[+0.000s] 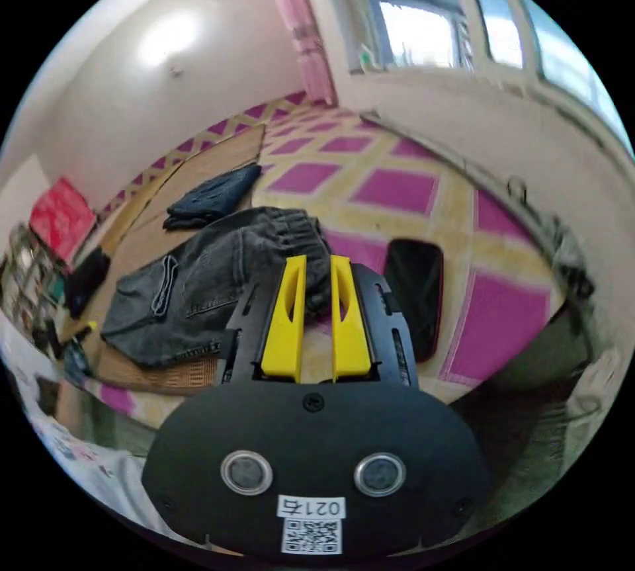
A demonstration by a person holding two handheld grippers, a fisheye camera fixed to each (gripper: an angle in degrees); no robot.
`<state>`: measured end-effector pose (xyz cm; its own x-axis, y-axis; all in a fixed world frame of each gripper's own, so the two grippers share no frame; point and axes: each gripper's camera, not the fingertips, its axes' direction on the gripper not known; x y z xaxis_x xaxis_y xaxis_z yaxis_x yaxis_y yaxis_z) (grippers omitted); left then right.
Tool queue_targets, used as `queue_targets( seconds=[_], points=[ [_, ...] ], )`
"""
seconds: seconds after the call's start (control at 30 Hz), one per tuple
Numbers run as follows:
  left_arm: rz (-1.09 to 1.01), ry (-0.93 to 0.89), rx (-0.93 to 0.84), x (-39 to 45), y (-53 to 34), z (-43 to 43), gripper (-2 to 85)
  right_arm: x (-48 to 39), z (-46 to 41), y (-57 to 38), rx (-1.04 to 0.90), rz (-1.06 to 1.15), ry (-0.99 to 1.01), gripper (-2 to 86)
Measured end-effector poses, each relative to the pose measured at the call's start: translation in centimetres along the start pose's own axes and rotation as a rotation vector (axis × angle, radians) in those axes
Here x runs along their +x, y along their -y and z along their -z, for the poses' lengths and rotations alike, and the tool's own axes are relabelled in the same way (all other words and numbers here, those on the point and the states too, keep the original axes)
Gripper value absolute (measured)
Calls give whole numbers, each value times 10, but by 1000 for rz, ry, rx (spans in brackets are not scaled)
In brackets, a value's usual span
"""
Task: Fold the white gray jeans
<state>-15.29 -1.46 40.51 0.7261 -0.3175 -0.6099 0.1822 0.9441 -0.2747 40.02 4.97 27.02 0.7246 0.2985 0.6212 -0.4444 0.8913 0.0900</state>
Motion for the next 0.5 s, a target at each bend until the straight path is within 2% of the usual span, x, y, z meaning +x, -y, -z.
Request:
queue_targets(
  seconds=[0.07,0.2,0.37,0.5],
  points=[
    [-174,-46,-16,57,13,-12,10,-56,-10,11,-20,143,51,82],
    [-368,-91,-68,130,31,-54,57,-162,-81,24,-125,324,135,92],
    [-495,-79,-155,199,52,-127,91,-212,-168,17,-238,323,61,104],
    [-526,-33,-220,221,60,-162,105,-228,-180,0,-235,316,33,105]
  ],
)
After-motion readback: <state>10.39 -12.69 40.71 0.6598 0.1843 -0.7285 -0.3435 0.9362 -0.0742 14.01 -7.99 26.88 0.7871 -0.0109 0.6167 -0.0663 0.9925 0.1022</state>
